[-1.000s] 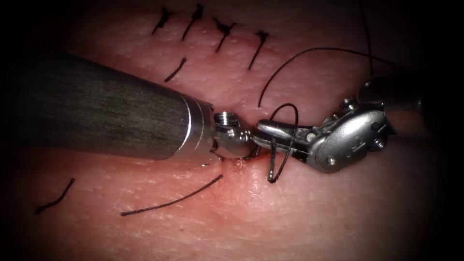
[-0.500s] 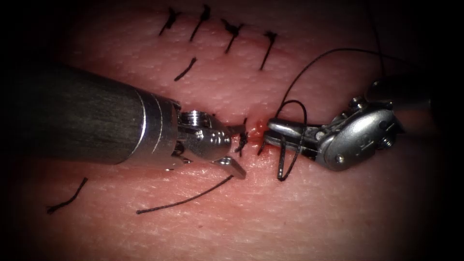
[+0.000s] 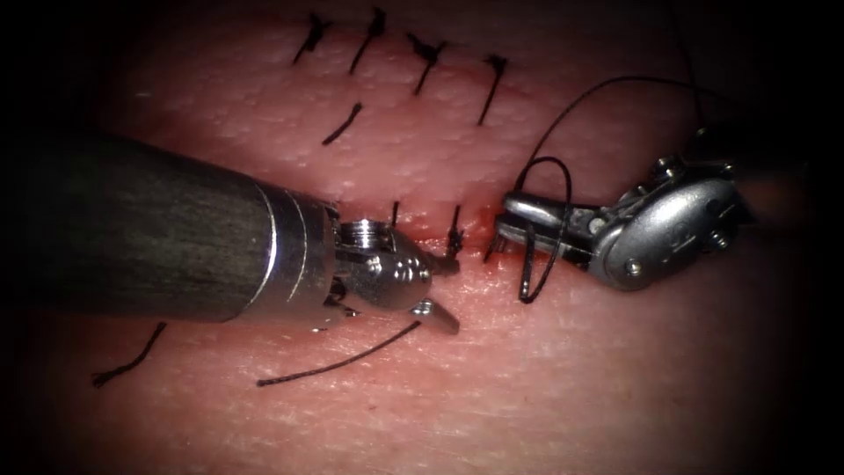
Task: Wound Closure
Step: Throw the needle with the right gripper through the bottom of the wound.
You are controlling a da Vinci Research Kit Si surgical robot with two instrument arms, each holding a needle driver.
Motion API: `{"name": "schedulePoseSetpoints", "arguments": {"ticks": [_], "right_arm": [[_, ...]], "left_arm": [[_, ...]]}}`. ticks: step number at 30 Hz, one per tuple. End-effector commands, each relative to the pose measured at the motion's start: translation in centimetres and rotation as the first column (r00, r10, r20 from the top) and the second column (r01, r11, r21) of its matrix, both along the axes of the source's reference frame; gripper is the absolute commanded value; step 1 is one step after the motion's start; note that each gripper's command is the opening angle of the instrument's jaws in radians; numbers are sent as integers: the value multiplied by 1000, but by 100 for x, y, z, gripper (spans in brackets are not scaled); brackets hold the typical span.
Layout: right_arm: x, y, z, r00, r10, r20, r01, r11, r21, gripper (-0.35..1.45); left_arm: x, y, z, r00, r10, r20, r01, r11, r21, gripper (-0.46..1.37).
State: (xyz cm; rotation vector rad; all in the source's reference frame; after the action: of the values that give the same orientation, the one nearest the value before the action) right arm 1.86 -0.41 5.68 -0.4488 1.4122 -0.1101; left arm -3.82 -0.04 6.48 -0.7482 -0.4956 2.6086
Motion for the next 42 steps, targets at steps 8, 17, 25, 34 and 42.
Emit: {"name": "schedulePoseSetpoints", "arguments": {"ticks": [8, 17, 25, 34, 42], "right_arm": [[-4, 12, 0, 999, 35, -25, -31, 989, 141, -35], [-7, 21, -10, 999, 35, -32, -27, 974, 226, -35], [-7, 26, -7, 999, 43, -33, -29, 939, 342, -35], [-8, 32, -5, 995, 79, -54, -47, 896, 441, -35], [-6, 37, -3, 993, 104, -63, -55, 848, 527, -35]], "left_arm": [[-23, -15, -13, 998, 33, 53, -35, 999, 29, -35], [-30, -20, 6, 996, 46, 83, -48, 998, 31, -35], [-18, -19, 33, 996, 33, 79, -37, 998, 44, -35], [-20, -28, 50, 995, 53, 87, -59, 996, 73, -35], [-20, -34, 55, 994, 67, 83, -75, 993, 91, -35]]}}
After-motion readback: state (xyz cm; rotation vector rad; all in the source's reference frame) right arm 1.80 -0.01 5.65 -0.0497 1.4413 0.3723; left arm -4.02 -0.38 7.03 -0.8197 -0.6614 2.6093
